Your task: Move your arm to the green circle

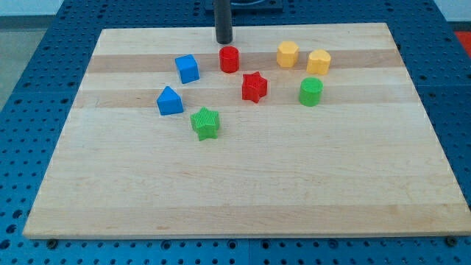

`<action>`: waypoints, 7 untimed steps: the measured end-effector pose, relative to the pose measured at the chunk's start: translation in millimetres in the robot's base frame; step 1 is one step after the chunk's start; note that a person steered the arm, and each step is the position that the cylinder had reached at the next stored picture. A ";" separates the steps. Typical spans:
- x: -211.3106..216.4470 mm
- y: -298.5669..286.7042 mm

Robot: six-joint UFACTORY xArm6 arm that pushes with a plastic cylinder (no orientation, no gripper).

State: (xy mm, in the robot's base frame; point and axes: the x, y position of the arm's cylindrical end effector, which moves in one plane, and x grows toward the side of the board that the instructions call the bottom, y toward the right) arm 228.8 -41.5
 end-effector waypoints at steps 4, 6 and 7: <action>26.7 29.6; 33.0 42.6; 52.9 49.4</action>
State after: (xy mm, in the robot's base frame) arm 281.7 7.9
